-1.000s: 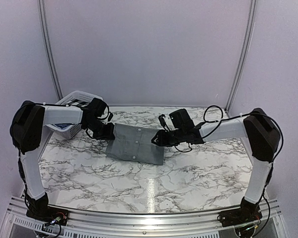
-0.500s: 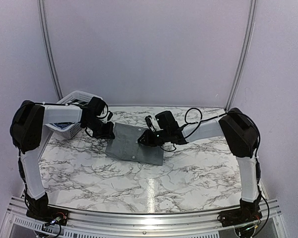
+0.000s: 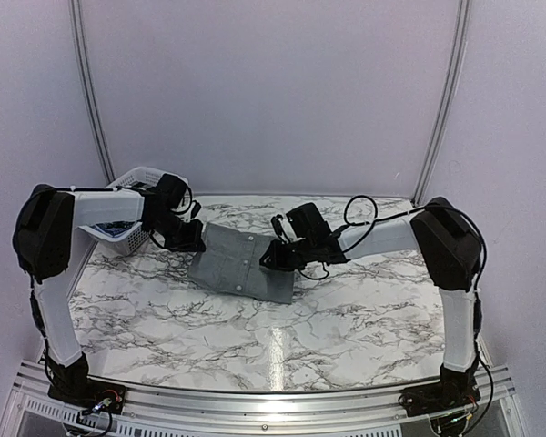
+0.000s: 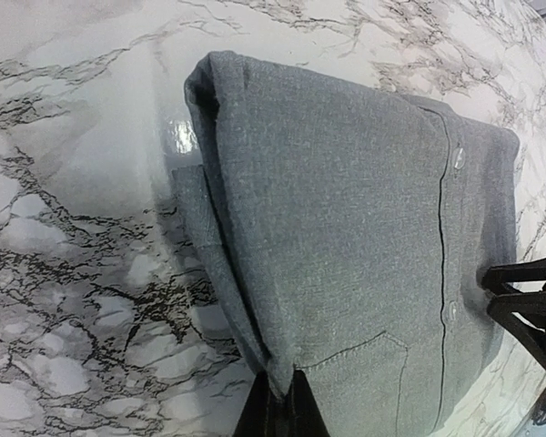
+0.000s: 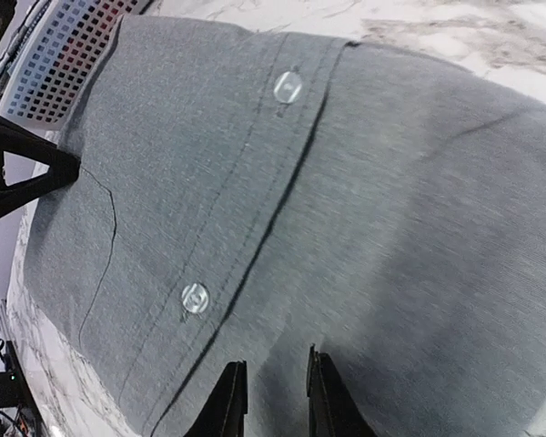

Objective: Fold and stack the long sleeve shirts
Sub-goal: Smooth out the square-folded shirt at the center of the board, then turn over the square folded shirt at the center of the board.

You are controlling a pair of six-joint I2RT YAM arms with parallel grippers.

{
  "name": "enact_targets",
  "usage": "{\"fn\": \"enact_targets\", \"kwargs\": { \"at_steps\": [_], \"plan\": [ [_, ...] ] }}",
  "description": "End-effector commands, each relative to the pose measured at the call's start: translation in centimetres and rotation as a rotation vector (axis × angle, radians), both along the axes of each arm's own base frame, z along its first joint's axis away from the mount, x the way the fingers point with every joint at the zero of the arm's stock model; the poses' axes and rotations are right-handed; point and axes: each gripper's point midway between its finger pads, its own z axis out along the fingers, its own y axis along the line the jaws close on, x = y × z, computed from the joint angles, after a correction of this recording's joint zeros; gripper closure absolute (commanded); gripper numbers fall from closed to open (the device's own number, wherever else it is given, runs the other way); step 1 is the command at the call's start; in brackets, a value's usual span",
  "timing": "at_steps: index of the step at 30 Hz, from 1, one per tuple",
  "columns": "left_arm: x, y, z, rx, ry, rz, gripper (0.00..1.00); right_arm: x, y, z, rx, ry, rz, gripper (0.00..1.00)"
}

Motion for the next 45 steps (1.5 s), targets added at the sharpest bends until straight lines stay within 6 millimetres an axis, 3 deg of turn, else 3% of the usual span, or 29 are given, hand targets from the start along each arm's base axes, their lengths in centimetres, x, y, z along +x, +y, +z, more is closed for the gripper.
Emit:
{"fn": "enact_targets", "kwargs": {
  "at_steps": [1, 5, 14, 18, 31, 35, 39, 43, 45],
  "plan": [
    [-0.3, 0.6, 4.1, -0.024, -0.051, -0.010, 1.00, -0.4, -3.4, 2.1, -0.072, -0.036, -0.048, 0.80],
    [-0.5, 0.6, 4.8, -0.028, -0.052, -0.021, 1.00, -1.3, -4.4, 1.0, -0.096, -0.025, -0.050, 0.80],
    [-0.1, 1.1, 6.4, -0.032, -0.069, -0.013, 1.00, -0.5, -5.5, -2.2, -0.181, 0.005, -0.118, 0.85],
    [0.0, 1.5, 7.2, -0.041, -0.077, -0.004, 1.00, -0.6, -5.0, -3.2, -0.194, 0.016, -0.117, 0.87],
    [0.8, 2.4, 11.5, -0.091, -0.143, 0.023, 1.00, -1.6, 0.9, -4.0, -0.095, 0.062, -0.034, 0.89],
    [1.2, 2.9, 13.9, -0.119, -0.183, 0.030, 1.00, -1.5, 3.2, -4.1, -0.056, 0.075, -0.008, 0.89],
    [1.5, 3.0, 14.9, -0.139, -0.190, 0.030, 1.00, -1.1, 6.2, -4.1, -0.001, 0.080, 0.013, 0.89],
    [1.7, 0.8, 17.3, -0.229, -0.191, 0.017, 1.00, -0.4, 11.0, -3.2, 0.104, 0.071, 0.097, 0.86],
    [1.8, -1.9, 19.0, -0.260, -0.208, 0.000, 1.00, -0.3, 10.8, -3.6, 0.093, 0.098, 0.116, 0.83]
  ]
}}
